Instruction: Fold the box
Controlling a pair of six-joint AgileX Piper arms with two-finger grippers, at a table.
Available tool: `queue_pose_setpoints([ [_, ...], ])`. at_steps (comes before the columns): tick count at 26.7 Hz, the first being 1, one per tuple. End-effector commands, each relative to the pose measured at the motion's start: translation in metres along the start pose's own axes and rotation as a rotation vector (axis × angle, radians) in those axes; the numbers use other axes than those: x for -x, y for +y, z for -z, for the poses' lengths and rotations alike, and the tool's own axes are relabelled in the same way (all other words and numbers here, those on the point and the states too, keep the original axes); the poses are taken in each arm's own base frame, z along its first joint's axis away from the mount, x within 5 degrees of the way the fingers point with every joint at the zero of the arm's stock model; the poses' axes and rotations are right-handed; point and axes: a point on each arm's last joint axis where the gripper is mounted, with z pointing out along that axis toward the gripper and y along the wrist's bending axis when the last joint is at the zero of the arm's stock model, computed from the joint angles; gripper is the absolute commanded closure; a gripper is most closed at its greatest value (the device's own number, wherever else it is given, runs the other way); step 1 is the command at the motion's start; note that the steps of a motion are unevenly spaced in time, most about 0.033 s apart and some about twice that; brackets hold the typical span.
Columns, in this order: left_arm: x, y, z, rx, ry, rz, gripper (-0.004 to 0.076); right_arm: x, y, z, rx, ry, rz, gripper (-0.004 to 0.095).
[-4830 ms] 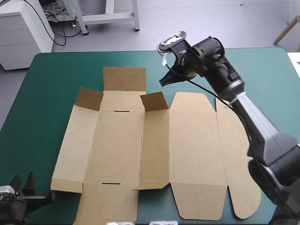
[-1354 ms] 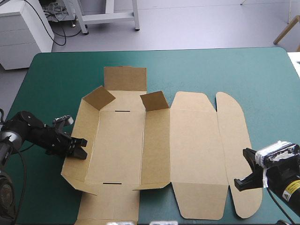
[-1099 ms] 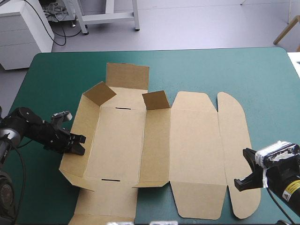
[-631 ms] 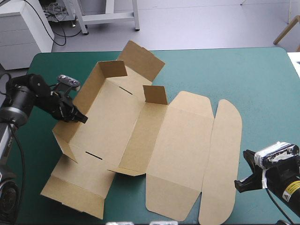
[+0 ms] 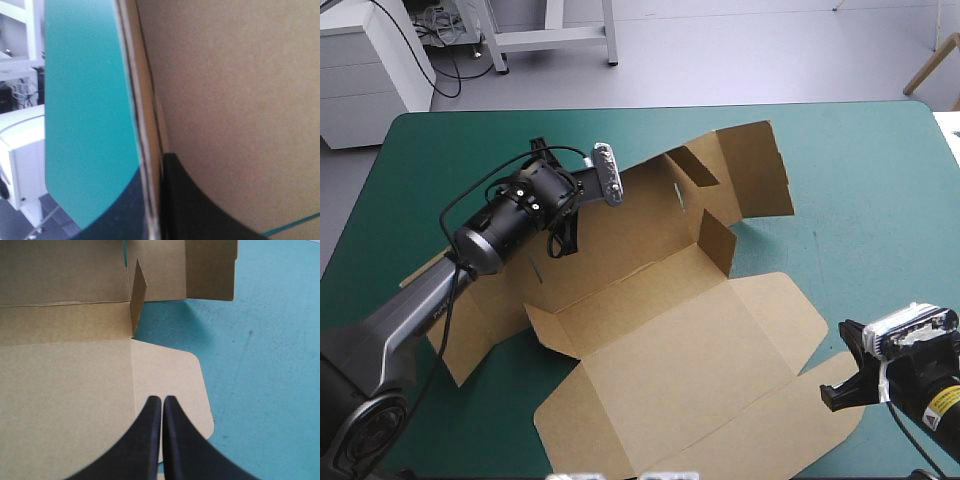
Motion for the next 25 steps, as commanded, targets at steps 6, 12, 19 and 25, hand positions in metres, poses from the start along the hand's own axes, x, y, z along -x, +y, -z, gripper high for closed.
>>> queue_pose_setpoints([
  [6,0.040,-0.020,0.041,0.159,-0.160,-0.082,0.0734,0.012,-0.001,0.004,-0.009,-0.082,0.013,0.0912],
  [12,0.047,-0.044,0.060,0.335,-0.234,-0.156,0.0734,0.012,-0.001,0.004,-0.010,-0.081,0.013,0.0912],
  [19,0.050,-0.072,0.066,0.461,-0.260,-0.317,0.0734,0.012,-0.001,0.004,-0.007,-0.080,0.011,0.0912],
  [25,0.046,-0.085,0.063,0.586,-0.317,-0.321,0.0734,0.012,0.000,0.004,-0.002,-0.080,0.006,0.0912],
])
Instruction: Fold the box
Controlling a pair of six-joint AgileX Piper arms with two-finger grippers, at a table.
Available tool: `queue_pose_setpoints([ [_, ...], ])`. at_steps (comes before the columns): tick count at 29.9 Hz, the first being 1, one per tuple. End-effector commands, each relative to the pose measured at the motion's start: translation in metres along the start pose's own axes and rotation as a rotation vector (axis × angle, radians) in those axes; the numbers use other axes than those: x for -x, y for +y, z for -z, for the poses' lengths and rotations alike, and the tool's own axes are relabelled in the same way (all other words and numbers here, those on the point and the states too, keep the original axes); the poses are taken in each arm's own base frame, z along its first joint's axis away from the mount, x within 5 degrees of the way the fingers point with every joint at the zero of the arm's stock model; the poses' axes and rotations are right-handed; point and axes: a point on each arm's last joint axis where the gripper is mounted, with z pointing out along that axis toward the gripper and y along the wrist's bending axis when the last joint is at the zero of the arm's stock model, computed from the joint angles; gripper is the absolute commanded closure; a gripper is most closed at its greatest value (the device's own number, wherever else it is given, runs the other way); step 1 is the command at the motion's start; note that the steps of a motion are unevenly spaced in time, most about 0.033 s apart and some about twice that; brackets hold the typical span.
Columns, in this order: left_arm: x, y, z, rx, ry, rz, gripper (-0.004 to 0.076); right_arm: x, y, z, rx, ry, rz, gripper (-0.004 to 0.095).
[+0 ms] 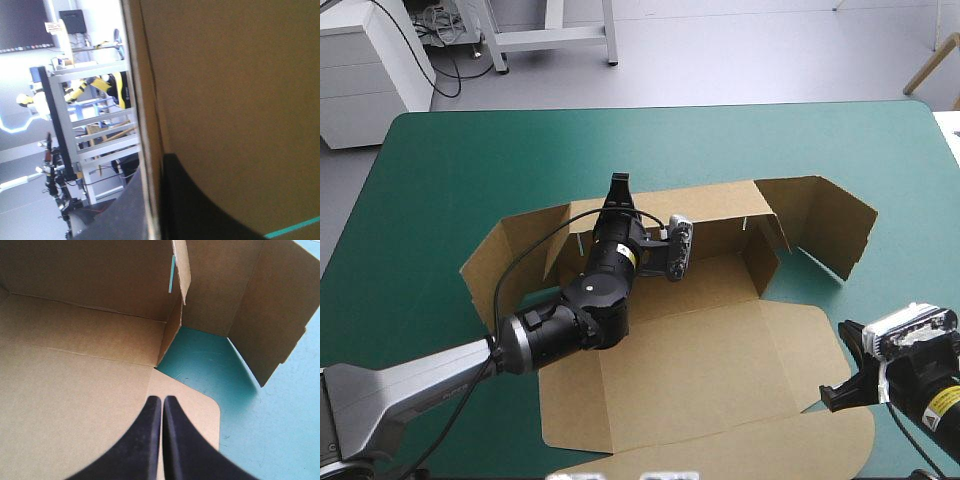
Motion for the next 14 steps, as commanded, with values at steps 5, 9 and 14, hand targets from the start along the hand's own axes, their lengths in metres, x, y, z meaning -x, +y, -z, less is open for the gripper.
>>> queue_pose_setpoints([
  [5,-0.007,0.014,0.023,0.268,-0.117,0.010,0.0734,0.012,0.000,0.004,0.000,-0.080,0.004,0.0912],
  [9,-0.009,0.008,0.023,0.269,-0.123,0.021,0.0734,0.012,0.000,0.004,0.007,-0.079,-0.004,0.0912],
  [14,-0.009,0.001,0.021,0.247,-0.135,0.021,0.0734,0.012,0.000,0.004,0.008,-0.079,-0.005,0.0912],
])
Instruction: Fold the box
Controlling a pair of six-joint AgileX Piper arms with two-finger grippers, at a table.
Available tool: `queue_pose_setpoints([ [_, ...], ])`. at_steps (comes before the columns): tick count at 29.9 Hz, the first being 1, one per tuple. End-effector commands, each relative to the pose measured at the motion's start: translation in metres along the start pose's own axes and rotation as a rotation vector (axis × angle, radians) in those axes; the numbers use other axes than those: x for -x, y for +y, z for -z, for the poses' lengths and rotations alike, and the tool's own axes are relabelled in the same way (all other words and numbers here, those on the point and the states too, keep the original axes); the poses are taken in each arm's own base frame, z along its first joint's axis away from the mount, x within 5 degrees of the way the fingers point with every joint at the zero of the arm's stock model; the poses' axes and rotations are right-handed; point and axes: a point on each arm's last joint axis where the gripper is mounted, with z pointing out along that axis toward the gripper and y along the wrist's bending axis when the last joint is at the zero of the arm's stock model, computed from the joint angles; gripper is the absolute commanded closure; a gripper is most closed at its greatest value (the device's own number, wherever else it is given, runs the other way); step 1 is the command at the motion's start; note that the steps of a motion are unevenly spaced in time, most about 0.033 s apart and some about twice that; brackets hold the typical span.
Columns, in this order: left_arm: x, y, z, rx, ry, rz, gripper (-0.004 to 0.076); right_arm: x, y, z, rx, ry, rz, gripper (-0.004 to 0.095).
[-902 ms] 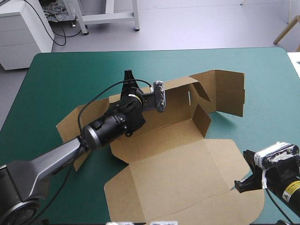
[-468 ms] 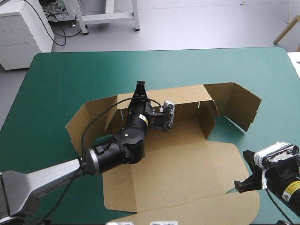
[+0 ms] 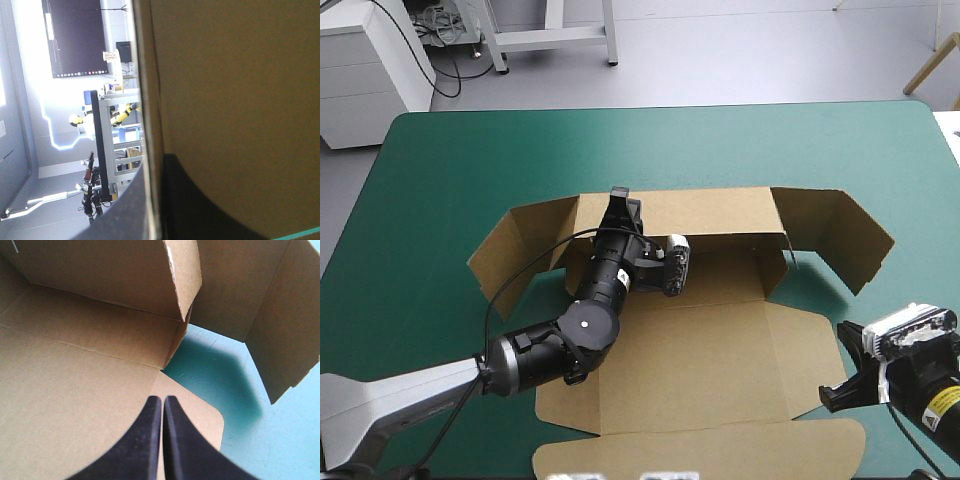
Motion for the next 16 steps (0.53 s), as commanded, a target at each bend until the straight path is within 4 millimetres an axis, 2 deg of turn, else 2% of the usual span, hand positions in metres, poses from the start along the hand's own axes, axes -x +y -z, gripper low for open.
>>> queue_pose_setpoints([
  [1,-0.0021,0.0234,0.0123,0.099,-0.021,0.019,0.0734,0.0119,-0.0004,0.0037,-0.002,-0.080,0.006,0.0912],
  [4,-0.0020,0.0236,0.0123,0.102,-0.022,0.018,0.0734,0.0119,-0.0003,0.0037,-0.001,-0.080,0.006,0.0883],
  [7,-0.0021,0.0234,0.0123,0.100,-0.021,0.020,0.0734,0.0119,-0.0003,0.0037,-0.001,-0.080,0.006,0.0756],
  [10,-0.0023,0.0230,0.0122,0.095,-0.019,0.028,0.0734,0.0119,-0.0003,0.0037,-0.001,-0.080,0.006,0.0510],
  [11,-0.0023,0.0230,0.0122,0.095,-0.019,0.028,0.0734,0.0119,-0.0003,0.0037,-0.001,-0.080,0.006,0.0384],
  [13,-0.0024,0.0230,0.0122,0.096,-0.018,0.038,0.0734,0.0126,-0.0005,0.0038,-0.004,-0.088,0.009,0.0218],
  [14,-0.0024,0.0230,0.0122,0.095,-0.019,0.053,0.0734,0.0135,-0.0005,0.0039,-0.004,-0.098,0.010,0.0148],
  [16,-0.0024,0.0230,0.0122,0.095,-0.021,0.104,0.0734,0.0150,-0.0003,0.0040,-0.002,-0.115,0.008,0.0078],
])
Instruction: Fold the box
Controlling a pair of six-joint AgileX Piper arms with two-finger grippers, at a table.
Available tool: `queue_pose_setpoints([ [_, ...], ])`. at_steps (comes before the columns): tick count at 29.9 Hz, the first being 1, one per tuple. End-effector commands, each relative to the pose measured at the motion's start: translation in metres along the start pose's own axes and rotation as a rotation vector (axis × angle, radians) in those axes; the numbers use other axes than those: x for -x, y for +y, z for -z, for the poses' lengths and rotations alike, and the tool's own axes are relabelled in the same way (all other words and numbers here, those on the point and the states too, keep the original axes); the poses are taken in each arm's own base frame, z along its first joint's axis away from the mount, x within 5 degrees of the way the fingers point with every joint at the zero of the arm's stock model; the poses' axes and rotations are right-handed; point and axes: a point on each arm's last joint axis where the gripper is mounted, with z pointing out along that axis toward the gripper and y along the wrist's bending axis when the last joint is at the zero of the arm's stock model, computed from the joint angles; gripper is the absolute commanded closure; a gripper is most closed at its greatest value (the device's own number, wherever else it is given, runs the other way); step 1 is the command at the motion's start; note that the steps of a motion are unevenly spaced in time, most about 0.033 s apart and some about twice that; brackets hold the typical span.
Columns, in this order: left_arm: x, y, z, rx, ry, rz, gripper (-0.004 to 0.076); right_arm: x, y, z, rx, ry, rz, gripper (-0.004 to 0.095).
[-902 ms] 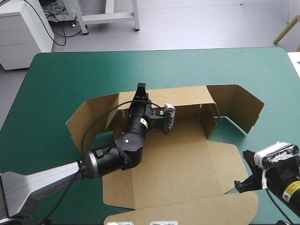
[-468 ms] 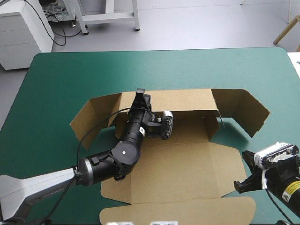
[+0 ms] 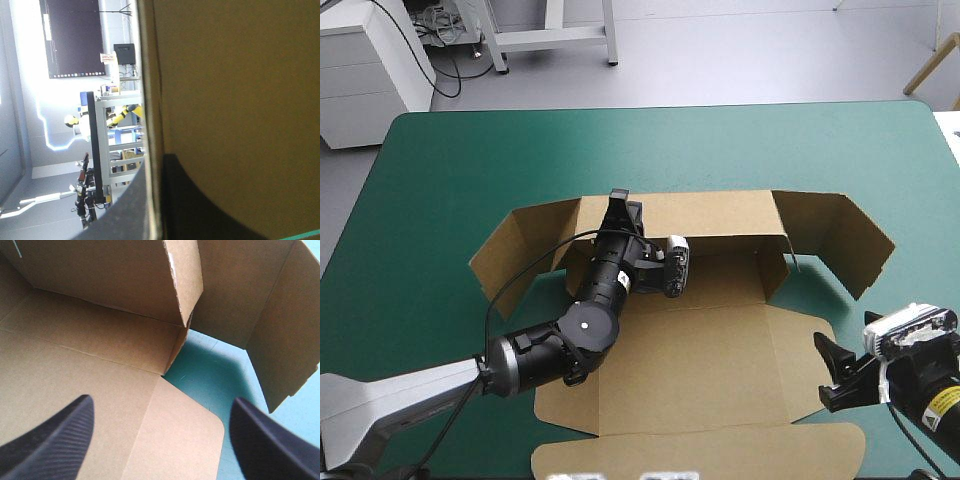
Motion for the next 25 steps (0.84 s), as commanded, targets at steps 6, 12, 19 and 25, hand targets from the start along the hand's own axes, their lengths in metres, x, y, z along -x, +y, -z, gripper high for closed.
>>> queue_pose_setpoints([
  [6,-0.002,0.025,0.012,0.098,-0.016,0.117,0.0734,0.017,0.000,-0.003,-0.006,-0.091,-0.077,0.0071],
  [12,-0.002,0.025,0.012,0.098,-0.016,0.117,0.0734,0.042,-0.007,-0.036,-0.126,-0.010,-0.024,0.0071],
  [19,-0.001,0.025,0.012,0.103,-0.023,0.107,0.0734,0.108,-0.016,-0.067,-0.268,0.046,0.068,0.0071],
  [25,-0.002,0.023,0.010,0.104,-0.003,0.085,0.0734,0.158,-0.027,-0.092,-0.343,0.054,0.126,0.0071],
])
